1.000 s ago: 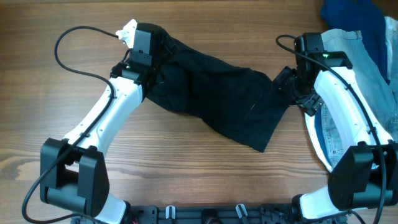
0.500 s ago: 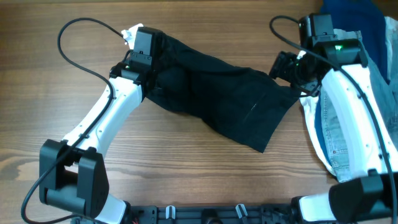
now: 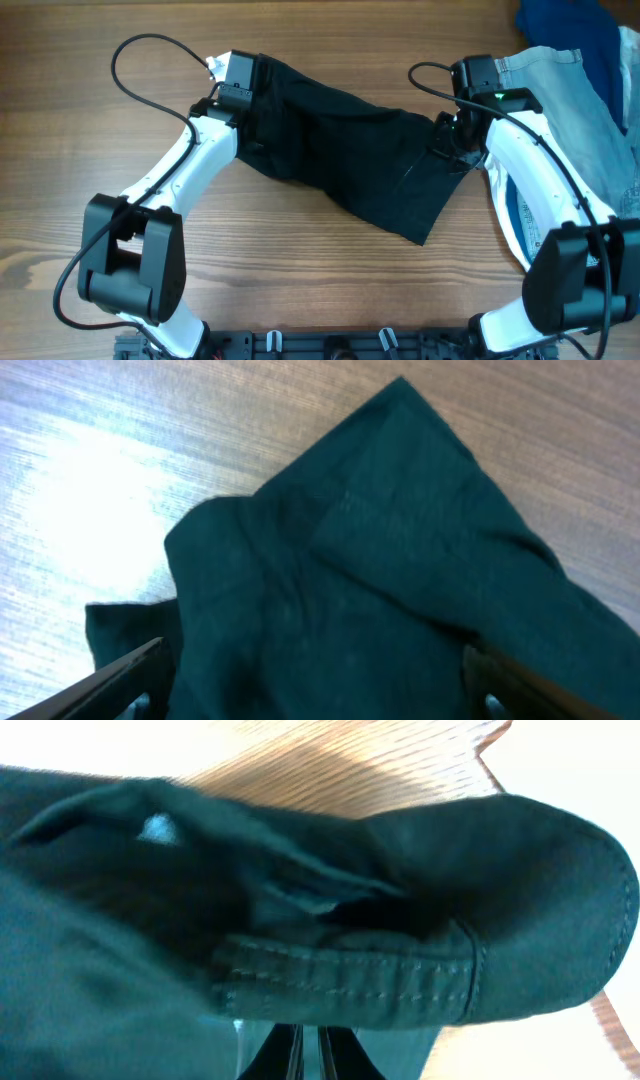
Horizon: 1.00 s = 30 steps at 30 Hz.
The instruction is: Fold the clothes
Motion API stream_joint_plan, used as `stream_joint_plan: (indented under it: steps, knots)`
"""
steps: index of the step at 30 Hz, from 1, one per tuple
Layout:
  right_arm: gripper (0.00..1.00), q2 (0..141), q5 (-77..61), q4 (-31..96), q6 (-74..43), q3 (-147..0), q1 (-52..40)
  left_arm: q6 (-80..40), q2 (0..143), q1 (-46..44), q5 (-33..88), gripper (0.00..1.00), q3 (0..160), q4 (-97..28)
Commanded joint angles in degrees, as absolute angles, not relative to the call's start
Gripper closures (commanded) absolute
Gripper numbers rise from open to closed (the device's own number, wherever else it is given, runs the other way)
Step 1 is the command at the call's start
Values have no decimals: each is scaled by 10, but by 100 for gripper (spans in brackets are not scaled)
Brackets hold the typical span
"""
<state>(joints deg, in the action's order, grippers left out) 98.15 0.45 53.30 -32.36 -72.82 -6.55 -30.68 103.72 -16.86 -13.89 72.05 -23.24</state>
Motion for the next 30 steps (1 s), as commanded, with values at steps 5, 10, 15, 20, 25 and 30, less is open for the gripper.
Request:
stream_joint_plan:
  steps: [5,10,15,20,25,30]
  knots:
    - [90,1052,-1,457,-331,-708,-39,-302,1039,-162,-151,0,730,-191]
    - [88,1105,-21,432,-329,-708,-39,-300,1048,-158,-150,0,730,-167]
    - [27,1129,-36,431,-329,-708,-39,-299,1072,-139,-107,0,730,-144]
    - [22,1128,-50,431,-328,-708,-39,-284,1092,-130,-60,20,730,-146]
    - [8,1128,-54,432,-318,-708,-39,-272,1111,-130,-60,68,730,-179]
    - [5,1128,-54,438,-315,-709,-39,-272,1138,-130,-61,95,730,-213]
